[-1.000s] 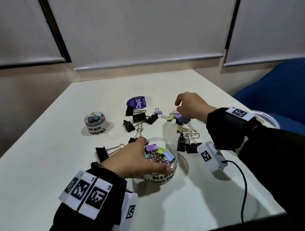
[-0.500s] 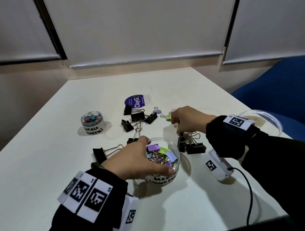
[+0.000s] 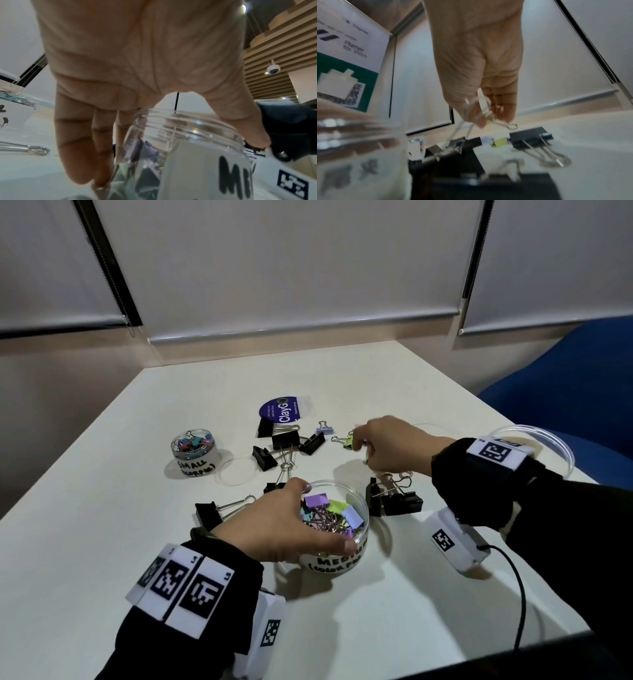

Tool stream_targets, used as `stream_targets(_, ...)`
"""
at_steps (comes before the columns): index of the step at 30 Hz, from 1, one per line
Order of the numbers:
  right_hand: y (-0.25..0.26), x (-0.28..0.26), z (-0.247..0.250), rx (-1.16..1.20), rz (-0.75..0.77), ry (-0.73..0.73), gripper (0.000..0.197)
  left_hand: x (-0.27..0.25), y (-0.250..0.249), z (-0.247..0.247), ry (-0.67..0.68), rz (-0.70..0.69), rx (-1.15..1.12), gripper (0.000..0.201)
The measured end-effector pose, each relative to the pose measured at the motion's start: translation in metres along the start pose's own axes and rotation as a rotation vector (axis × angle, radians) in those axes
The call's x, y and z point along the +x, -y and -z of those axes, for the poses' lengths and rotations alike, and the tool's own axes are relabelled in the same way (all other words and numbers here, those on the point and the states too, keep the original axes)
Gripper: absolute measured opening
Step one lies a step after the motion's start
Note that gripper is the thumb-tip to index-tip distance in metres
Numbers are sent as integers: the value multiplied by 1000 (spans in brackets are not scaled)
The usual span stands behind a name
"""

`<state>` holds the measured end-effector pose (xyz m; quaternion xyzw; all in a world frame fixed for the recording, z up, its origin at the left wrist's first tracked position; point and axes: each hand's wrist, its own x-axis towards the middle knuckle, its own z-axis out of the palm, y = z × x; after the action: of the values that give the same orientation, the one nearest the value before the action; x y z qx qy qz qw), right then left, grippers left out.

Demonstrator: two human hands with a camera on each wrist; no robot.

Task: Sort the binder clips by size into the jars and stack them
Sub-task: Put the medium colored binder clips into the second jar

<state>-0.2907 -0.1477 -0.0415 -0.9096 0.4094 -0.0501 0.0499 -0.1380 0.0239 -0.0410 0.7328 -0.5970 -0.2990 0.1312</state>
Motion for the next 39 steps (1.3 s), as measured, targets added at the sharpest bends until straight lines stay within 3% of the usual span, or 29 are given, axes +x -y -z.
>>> stream_targets(5,18,-26,37,210,51,-205,34,3,2,0,9,2,-33,103)
stream_targets(10,36,-65,40,562,253,-69,21,7,4,1,15,15,-37,116)
stream_targets(16,38,-62,15,310,349,-5,19,5,2,0,9,21,-45,117)
stream_targets(20,29,-55,15,239,298,-131,42,4,0,0,10,26,-67,110)
stream_targets(23,19,-43,19,299,185,-215,37,3,0,-2,0,22,-66,105)
stream_targets(26,4,-23,14,190,18,-139,32,2,-2,-5,-5,0,-36,111)
stream_targets(30,-11,-1,3,63,-135,1,48,5,-4,-8,-8,-66,-4,113)
stream_targets(35,-13,14,7,-27,-167,215,56,10,-3,-9,-11,-93,17,108)
stream_targets(39,-17,25,8,-162,-176,329,40,16,-6,-11,-74,-139,62,104)
